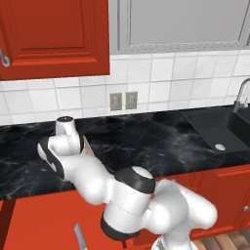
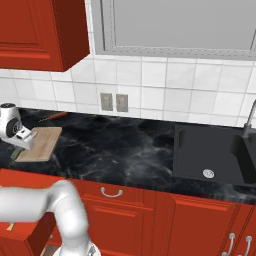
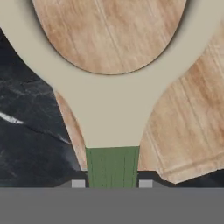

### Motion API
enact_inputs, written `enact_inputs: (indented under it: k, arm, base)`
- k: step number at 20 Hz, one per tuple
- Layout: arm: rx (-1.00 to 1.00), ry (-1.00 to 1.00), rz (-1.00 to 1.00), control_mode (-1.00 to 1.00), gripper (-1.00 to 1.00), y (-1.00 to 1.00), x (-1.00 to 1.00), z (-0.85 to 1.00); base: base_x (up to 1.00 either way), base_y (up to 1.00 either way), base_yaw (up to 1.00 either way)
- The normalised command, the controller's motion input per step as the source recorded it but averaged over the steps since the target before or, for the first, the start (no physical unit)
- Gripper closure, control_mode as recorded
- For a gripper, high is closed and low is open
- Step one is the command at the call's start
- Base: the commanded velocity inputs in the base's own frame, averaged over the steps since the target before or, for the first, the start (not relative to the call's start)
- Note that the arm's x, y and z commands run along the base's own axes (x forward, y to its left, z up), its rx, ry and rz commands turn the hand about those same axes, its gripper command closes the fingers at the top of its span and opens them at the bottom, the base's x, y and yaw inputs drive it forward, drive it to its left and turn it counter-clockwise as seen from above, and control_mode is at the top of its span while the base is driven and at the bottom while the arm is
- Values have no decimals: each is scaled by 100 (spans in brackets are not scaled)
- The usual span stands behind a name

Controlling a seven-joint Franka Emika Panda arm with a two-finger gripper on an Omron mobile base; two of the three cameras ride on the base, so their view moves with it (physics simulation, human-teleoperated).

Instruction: Open the drawer on the left and place the cutting tools on the cutting board.

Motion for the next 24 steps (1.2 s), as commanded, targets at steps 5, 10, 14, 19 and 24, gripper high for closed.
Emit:
enact_inputs:
  k: [5,10,14,19,24]
  arm:
    - [2,14,4,-100,100,0,90,11]
    - [-1,0,0,-100,100,0,11,0]
    - [-6,0,0,-100,100,0,39,-22]
    - [-14,0,0,-100,100,0,10,-40]
    - [1,0,0,-100,-100,0,0,0]
  base:
    - [0,0,0]
    - [0,0,0]
    - [0,0,0]
    - [0,0,0]
    - [0,0,0]
